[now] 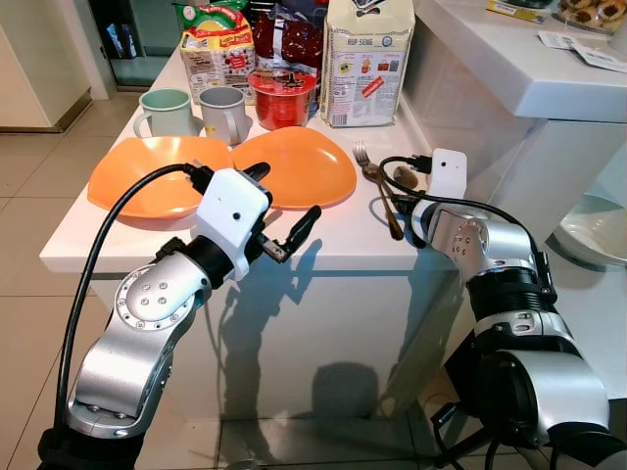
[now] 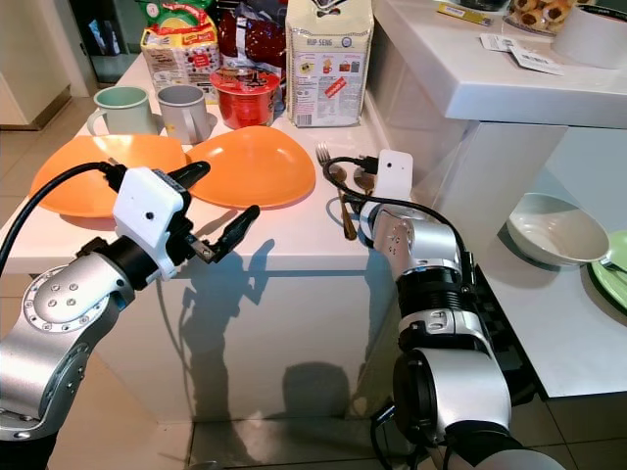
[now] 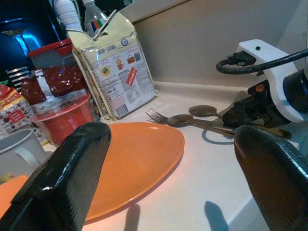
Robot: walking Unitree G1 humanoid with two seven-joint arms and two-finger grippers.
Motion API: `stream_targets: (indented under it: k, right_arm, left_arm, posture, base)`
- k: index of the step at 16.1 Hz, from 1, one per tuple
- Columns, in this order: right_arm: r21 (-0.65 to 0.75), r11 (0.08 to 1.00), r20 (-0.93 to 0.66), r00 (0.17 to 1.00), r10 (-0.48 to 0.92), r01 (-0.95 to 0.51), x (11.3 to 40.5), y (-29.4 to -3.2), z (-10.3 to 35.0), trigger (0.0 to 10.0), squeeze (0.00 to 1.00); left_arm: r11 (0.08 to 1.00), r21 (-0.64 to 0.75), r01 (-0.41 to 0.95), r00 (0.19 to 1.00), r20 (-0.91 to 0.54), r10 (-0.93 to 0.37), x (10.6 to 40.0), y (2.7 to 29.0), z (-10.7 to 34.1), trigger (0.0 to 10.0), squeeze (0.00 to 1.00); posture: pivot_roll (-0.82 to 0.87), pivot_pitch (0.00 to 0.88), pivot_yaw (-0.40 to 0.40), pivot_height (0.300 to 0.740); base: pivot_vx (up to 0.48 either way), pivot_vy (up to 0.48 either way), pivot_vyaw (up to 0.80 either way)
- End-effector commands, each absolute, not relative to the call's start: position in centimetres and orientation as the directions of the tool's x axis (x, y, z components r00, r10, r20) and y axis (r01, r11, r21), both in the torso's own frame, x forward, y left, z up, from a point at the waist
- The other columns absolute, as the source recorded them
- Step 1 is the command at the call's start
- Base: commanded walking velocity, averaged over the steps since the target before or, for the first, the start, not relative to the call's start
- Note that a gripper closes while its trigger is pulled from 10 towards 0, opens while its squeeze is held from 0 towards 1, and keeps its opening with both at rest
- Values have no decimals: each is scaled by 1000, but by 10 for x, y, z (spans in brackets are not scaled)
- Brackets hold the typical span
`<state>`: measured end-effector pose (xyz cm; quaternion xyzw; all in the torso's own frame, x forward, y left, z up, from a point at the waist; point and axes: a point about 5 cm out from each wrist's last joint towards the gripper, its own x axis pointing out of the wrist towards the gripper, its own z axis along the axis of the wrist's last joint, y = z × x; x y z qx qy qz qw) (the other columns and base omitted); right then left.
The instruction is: Setting the table
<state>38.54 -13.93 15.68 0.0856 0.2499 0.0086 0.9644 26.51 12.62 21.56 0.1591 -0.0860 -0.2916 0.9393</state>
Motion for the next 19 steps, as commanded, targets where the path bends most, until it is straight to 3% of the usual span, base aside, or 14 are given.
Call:
stream_targets:
  k: [1, 9, 14, 19]
  right_arm:
    - [153, 986, -569, 822, 28, 72, 377, -147, 134, 0, 0]
    - [57, 996, -446, 894, -34, 66, 385, -146, 160, 0, 0]
    - [-66, 997, -304, 953, 16, -37, 382, -121, 187, 0, 0]
    - [-108, 993, -258, 966, 12, -41, 379, -116, 193, 0, 0]
  left_arm:
    - [771, 357, 527, 808, 69, -584, 267, 125, 217, 10000, 0]
    - [768, 354, 533, 806, 65, -589, 265, 125, 215, 10000, 0]
    - [769, 358, 529, 806, 70, -587, 265, 126, 216, 10000, 0]
    - [766, 362, 531, 805, 69, -590, 265, 126, 216, 10000, 0]
  posture:
    - [55, 0, -12, 740]
    - [58, 0, -21, 740]
    - [62, 0, -23, 740]
    - [64, 0, -22, 740]
  base:
    - [0, 0, 0]
    - [0, 0, 0]
    - [0, 0, 0]
    - [0, 0, 0]
